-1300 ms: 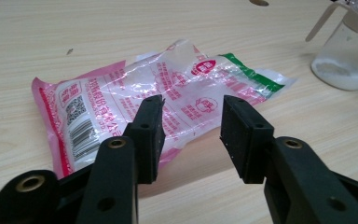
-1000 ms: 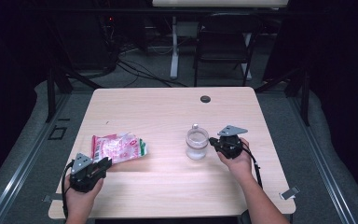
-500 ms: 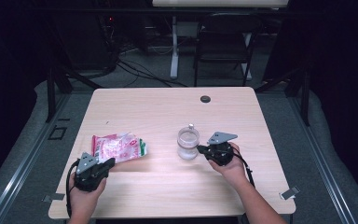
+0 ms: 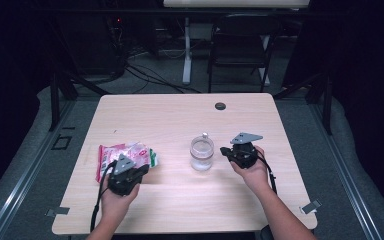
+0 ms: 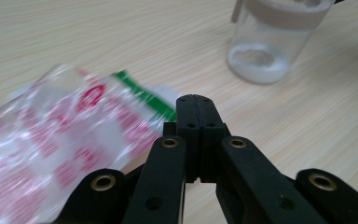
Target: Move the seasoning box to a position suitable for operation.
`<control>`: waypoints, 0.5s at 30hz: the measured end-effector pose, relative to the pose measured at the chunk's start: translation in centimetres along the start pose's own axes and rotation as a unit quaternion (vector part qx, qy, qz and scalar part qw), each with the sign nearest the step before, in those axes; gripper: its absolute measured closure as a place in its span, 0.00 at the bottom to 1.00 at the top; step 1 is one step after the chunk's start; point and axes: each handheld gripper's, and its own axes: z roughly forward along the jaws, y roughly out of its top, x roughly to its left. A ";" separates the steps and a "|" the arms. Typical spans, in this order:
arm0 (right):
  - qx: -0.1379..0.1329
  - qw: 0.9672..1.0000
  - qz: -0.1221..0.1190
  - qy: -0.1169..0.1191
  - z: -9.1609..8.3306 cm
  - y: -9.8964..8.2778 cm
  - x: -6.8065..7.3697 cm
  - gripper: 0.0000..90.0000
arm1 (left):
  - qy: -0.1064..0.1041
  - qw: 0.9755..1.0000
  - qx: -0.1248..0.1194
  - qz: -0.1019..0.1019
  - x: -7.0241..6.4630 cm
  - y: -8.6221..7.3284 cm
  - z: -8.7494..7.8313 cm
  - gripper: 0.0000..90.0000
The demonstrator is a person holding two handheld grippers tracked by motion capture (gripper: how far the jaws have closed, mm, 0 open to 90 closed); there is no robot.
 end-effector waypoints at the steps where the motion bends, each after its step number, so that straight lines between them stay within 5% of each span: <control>1: 0.001 1.000 0.003 -0.004 0.2 0.1 -0.2 1.00 | -0.009 1.000 -0.004 -0.008 -0.3 0.5 0.7 1.00; 4: 0.001 1.000 0.009 -0.010 0.5 0.4 -0.8 1.00 | -0.027 0.999 -0.005 -0.019 -1.4 2.2 2.6 1.00; 9: -0.016 0.999 0.027 -0.005 1.3 0.5 -1.4 1.00 | -0.028 1.000 -0.006 -0.009 -3.5 4.4 5.7 1.00; 15: -0.015 1.000 -0.003 -0.004 1.8 0.6 -0.7 0.99 | -0.026 1.000 0.006 -0.002 -4.9 5.2 8.1 1.00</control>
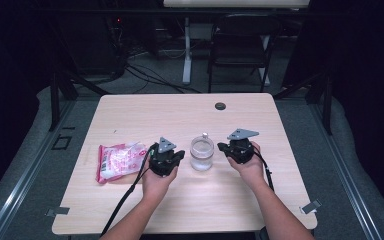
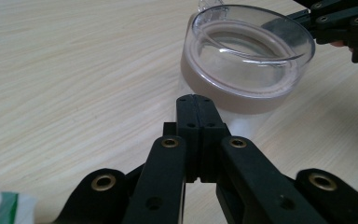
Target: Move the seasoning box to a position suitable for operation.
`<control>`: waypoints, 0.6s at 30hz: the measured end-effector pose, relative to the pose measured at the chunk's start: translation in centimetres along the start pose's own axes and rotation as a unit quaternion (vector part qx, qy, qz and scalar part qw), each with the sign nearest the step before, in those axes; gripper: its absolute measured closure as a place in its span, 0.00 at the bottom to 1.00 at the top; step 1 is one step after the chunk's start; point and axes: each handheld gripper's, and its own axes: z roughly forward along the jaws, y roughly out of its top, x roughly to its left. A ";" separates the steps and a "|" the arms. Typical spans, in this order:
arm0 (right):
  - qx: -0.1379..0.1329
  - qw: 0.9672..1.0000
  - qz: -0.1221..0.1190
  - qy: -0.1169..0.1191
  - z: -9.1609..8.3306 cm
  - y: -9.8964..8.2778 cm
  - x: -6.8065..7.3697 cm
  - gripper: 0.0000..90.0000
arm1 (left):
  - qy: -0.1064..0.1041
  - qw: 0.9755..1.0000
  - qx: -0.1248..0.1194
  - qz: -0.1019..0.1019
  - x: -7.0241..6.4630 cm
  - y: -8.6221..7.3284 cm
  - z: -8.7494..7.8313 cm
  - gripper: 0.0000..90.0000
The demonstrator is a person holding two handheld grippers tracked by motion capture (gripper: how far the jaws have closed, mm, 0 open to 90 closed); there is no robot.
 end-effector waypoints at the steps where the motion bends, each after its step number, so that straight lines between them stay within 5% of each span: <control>1: -0.001 1.000 -0.002 0.002 0.0 0.0 0.2 0.99 | 0.004 1.000 0.001 0.001 -0.1 0.1 0.3 1.00; 8: -0.005 1.000 -0.015 0.022 0.3 0.2 0.8 1.00 | 0.010 1.000 0.003 -0.008 -0.1 0.4 1.5 1.00; 18: -0.002 1.000 -0.017 0.023 0.1 0.1 1.1 1.00 | 0.007 1.000 0.000 0.008 -0.3 0.6 1.7 1.00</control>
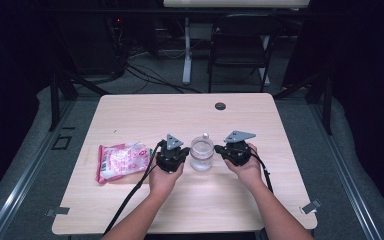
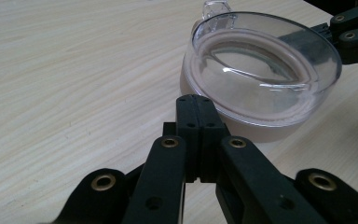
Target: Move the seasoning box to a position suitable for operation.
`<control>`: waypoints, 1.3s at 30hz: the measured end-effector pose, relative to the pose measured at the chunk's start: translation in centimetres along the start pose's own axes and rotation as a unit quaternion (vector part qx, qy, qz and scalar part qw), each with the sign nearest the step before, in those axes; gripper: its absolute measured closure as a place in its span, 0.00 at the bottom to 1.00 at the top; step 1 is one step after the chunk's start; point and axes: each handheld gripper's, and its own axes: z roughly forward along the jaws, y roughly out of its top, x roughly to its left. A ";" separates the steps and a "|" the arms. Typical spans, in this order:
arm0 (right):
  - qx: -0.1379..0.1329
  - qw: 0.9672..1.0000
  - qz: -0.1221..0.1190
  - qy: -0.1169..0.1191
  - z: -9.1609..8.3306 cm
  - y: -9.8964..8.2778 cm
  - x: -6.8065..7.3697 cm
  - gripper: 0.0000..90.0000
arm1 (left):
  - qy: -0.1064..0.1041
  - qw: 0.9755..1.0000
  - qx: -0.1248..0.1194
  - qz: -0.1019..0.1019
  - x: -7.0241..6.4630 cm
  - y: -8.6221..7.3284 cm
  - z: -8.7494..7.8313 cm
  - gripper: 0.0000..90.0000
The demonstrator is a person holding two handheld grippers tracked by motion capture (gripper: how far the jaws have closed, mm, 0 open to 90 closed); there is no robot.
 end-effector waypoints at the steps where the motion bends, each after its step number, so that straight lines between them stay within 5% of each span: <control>1: 0.003 1.000 -0.001 0.000 -0.1 0.0 0.2 1.00 | -0.001 1.000 0.001 0.001 0.0 0.0 0.0 1.00; 5: 0.010 1.000 -0.011 -0.003 -0.7 -0.2 1.0 1.00 | -0.017 1.000 -0.005 0.000 0.3 0.1 -0.4 1.00; 8: 0.014 1.000 -0.014 -0.002 -1.3 -0.6 1.8 1.00 | -0.049 0.999 -0.001 -0.010 0.9 -0.1 -0.8 1.00; 17: 0.015 0.999 -0.022 0.023 -2.8 -1.7 3.7 1.00 | -0.075 0.997 -0.005 0.033 1.5 -0.4 -1.1 1.00; 20: 0.007 0.999 -0.015 0.046 -3.1 -2.0 3.6 1.00 | -0.080 0.996 0.005 0.045 1.7 -0.6 -1.0 1.00; 24: 0.014 1.000 -0.012 0.018 -3.2 -2.5 3.2 0.98 | -0.077 0.995 0.005 0.058 1.4 -0.8 -1.8 1.00; 32: 0.007 1.000 0.028 0.000 -2.0 -3.0 1.0 0.92 | -0.084 0.996 -0.009 0.038 1.9 -1.5 -4.9 1.00; 39: 0.021 1.000 0.008 0.001 0.5 -2.3 0.5 0.86 | -0.068 0.997 -0.017 0.021 3.0 -3.5 -7.7 1.00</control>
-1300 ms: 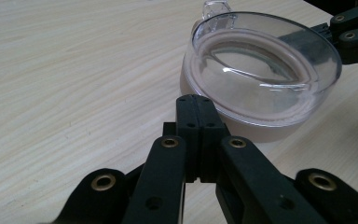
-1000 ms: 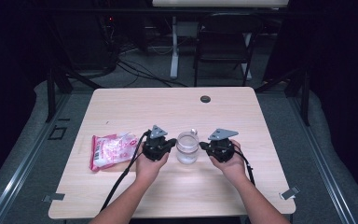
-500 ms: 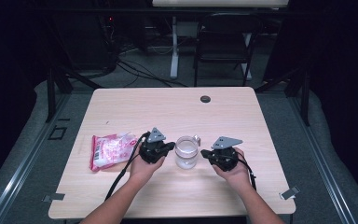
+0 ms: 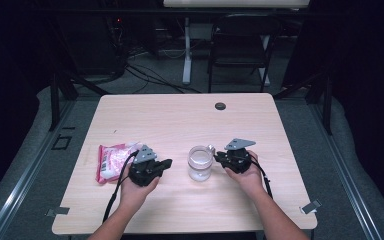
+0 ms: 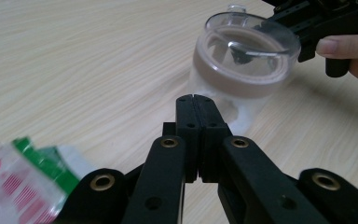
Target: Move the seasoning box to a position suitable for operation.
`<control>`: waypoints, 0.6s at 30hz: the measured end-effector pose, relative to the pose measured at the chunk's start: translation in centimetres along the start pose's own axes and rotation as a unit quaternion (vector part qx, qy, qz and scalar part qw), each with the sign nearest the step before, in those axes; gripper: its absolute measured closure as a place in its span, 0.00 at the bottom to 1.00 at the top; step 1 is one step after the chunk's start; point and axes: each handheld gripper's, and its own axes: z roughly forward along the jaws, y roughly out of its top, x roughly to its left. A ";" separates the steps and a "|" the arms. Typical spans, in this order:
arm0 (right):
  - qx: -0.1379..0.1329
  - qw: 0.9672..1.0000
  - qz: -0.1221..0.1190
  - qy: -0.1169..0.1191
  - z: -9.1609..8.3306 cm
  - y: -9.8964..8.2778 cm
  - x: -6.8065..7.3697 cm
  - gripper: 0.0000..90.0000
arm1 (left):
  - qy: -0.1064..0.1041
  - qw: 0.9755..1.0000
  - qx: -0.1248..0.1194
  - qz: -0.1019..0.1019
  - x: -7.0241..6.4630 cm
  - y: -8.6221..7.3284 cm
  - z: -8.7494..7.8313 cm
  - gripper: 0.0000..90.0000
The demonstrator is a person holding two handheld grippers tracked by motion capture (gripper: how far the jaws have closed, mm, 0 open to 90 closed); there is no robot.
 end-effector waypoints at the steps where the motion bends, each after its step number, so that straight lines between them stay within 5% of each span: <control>1: 0.000 1.000 0.000 0.001 0.3 0.1 0.0 0.85 | 0.004 1.000 -0.003 -0.005 0.2 -0.4 -0.5 0.99; 11: 0.022 1.000 -0.011 -0.002 2.4 0.5 -0.2 0.87 | 0.020 0.998 -0.020 -0.051 1.5 -3.0 -2.5 0.97; 18: 0.021 1.000 0.001 -0.008 2.2 0.7 0.0 0.95 | 0.035 0.999 -0.016 -0.031 1.0 -3.1 -2.7 0.94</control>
